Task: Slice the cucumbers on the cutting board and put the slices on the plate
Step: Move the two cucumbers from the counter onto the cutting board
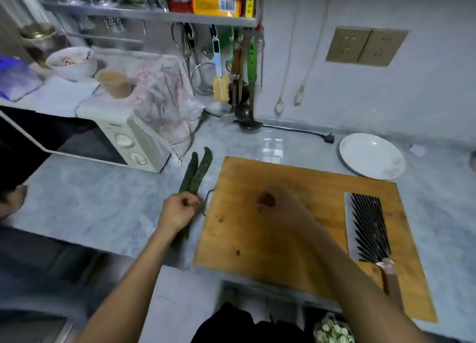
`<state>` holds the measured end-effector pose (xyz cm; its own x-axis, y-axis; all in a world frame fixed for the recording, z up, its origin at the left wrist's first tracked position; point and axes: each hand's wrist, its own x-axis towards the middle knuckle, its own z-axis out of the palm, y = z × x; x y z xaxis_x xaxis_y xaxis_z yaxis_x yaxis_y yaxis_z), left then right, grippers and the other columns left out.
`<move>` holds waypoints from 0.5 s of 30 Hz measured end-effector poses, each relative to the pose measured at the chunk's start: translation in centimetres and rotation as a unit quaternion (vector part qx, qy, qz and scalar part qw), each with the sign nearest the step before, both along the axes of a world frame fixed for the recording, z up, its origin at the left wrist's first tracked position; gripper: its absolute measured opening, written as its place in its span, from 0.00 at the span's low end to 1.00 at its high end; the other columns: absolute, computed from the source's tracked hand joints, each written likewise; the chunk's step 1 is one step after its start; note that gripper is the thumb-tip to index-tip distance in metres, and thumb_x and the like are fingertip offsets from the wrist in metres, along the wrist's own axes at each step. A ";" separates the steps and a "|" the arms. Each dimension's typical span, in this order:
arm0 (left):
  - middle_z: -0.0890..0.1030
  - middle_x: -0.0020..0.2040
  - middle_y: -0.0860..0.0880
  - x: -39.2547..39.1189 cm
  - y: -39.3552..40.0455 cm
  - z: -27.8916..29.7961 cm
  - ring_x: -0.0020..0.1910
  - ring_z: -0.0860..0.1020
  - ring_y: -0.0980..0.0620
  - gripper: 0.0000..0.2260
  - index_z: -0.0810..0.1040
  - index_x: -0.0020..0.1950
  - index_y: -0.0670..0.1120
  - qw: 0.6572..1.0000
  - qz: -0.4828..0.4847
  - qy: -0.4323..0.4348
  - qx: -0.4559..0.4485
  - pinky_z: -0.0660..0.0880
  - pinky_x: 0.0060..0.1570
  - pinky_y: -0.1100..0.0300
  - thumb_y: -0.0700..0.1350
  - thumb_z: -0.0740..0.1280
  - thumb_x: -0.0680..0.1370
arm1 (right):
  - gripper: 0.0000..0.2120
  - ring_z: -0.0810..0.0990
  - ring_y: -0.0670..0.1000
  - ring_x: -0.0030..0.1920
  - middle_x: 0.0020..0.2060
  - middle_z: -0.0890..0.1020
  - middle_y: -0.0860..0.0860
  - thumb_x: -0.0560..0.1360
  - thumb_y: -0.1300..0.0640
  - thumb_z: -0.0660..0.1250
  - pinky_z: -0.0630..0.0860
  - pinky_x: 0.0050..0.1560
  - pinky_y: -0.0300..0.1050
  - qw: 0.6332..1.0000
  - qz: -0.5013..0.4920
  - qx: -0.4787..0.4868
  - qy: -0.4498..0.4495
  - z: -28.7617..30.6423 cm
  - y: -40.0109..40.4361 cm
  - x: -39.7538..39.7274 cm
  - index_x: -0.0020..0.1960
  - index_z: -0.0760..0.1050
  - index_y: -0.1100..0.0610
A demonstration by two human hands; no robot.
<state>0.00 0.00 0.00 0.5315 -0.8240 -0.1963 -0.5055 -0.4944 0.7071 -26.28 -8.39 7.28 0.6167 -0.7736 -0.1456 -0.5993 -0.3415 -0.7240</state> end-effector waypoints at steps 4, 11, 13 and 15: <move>0.80 0.53 0.43 4.3 -2.7 -2.4 0.53 0.79 0.42 0.17 0.77 0.59 0.47 0.994 0.049 -0.062 0.069 0.75 0.49 0.55 0.52 0.72 0.74 | 0.03 0.75 0.36 0.35 0.34 0.78 0.42 0.74 0.60 0.70 0.68 0.36 0.34 0.999 -0.016 0.026 0.029 -2.1 -0.3 4.6 0.43 0.80 0.53; 0.77 0.47 0.49 6.6 -5.6 -3.9 0.43 0.76 0.53 0.21 0.74 0.55 0.47 0.988 -0.027 0.052 0.142 0.72 0.39 0.62 0.56 0.76 0.70 | 0.06 0.79 0.50 0.39 0.37 0.82 0.53 0.76 0.58 0.69 0.69 0.37 0.42 0.994 -0.073 0.059 0.056 -4.2 -0.3 8.1 0.41 0.78 0.56; 0.78 0.45 0.51 6.6 -5.8 -4.0 0.39 0.75 0.57 0.16 0.77 0.50 0.48 0.986 -0.058 0.084 0.129 0.69 0.34 0.68 0.54 0.77 0.70 | 0.08 0.77 0.49 0.38 0.36 0.82 0.55 0.77 0.58 0.69 0.67 0.35 0.41 0.991 -0.089 0.075 0.069 -4.9 -0.3 8.3 0.40 0.78 0.59; 0.79 0.42 0.53 6.7 -5.6 -4.2 0.40 0.77 0.57 0.12 0.77 0.46 0.50 0.986 -0.063 0.112 0.102 0.70 0.35 0.69 0.54 0.76 0.71 | 0.08 0.77 0.48 0.37 0.36 0.82 0.53 0.77 0.58 0.69 0.67 0.34 0.39 0.987 -0.105 0.098 0.073 -5.5 -0.5 8.5 0.40 0.78 0.59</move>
<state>6.68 -5.56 -4.17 0.3521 -0.8121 -0.4653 -0.4146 -0.5810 0.7004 -17.75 -8.85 1.78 0.4073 -0.8301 -0.3807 -0.7442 -0.0601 -0.6652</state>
